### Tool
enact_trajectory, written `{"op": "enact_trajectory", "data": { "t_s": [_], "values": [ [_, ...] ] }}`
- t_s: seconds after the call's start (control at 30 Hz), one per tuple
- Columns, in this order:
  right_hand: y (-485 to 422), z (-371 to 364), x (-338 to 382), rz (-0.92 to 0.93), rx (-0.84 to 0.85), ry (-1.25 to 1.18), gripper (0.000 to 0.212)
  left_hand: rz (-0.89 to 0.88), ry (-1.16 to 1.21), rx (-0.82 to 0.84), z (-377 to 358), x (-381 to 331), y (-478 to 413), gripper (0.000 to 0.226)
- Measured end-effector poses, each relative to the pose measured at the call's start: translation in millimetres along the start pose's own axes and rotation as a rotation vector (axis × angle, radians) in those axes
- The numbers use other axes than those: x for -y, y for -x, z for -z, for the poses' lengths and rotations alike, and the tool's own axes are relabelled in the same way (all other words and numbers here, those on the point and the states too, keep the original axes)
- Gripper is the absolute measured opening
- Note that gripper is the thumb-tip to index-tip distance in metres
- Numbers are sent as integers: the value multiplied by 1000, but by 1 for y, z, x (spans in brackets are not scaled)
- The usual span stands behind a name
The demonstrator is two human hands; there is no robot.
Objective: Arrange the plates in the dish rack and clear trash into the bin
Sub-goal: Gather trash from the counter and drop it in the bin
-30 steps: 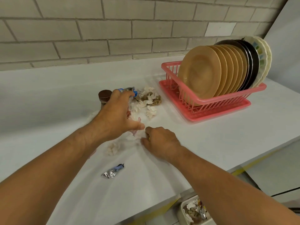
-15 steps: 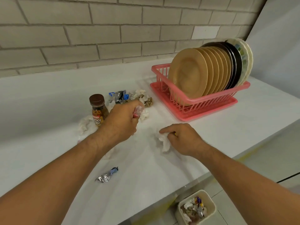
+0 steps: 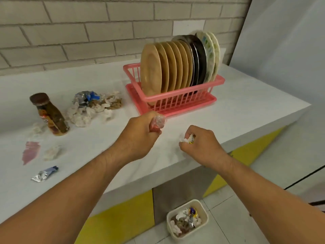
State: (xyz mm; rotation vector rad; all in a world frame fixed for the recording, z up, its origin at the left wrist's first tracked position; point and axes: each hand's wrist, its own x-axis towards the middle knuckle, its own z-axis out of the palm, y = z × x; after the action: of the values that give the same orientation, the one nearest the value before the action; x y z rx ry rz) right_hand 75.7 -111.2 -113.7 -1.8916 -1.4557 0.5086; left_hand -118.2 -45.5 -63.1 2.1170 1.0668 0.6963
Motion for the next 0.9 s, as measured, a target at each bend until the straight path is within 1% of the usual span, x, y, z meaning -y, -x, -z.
{"op": "enact_trajectory", "data": {
  "t_s": [0.07, 0.13, 0.17, 0.2, 0.27, 0.3, 0.4, 0.47, 0.53, 0.6, 0.67, 0.73, 0.83, 0.87, 0.9],
  "values": [
    [8, 15, -22, 8, 35, -32, 16, 4, -27, 41, -27, -13, 6, 27],
    [18, 26, -41, 11, 90, -16, 12, 22, 3, 75, -52, -23, 15, 34],
    [23, 30, -50, 15, 116, -8, 10, 31, -5, 95, -64, -27, 20, 33],
    [28, 33, -59, 21, 138, -3, 11, 27, -30, 109, -74, -31, 23, 28],
    [39, 37, -74, 16, 170, -11, 18, -17, -112, 126, -92, -34, 28, 8],
    [44, 38, -80, -5, 178, -30, 20, -44, -144, 135, -99, -34, 30, 3],
    [61, 37, -99, -105, 208, -52, 25, -64, -170, 213, -119, -30, 36, 4],
    [75, 30, -113, -195, 230, -63, 30, -60, -182, 289, -133, -23, 43, 14],
    [93, 20, -129, -295, 241, -71, 31, -48, -152, 331, -149, -12, 54, 24],
    [112, 6, -149, -383, 243, -51, 27, 17, -87, 358, -169, 5, 71, 38],
    [131, -13, -172, -464, 251, -32, 26, 99, -17, 405, -193, 30, 90, 44],
    [147, -34, -197, -544, 267, -32, 24, 166, 30, 438, -220, 60, 106, 34],
    [166, -67, -238, -630, 319, -53, 14, 189, -22, 419, -259, 100, 123, 16],
    [170, -78, -252, -655, 326, -53, 10, 198, -59, 427, -273, 113, 128, 15],
    [173, -89, -267, -676, 328, -44, 9, 215, -114, 428, -289, 127, 132, 21]
  ]
}}
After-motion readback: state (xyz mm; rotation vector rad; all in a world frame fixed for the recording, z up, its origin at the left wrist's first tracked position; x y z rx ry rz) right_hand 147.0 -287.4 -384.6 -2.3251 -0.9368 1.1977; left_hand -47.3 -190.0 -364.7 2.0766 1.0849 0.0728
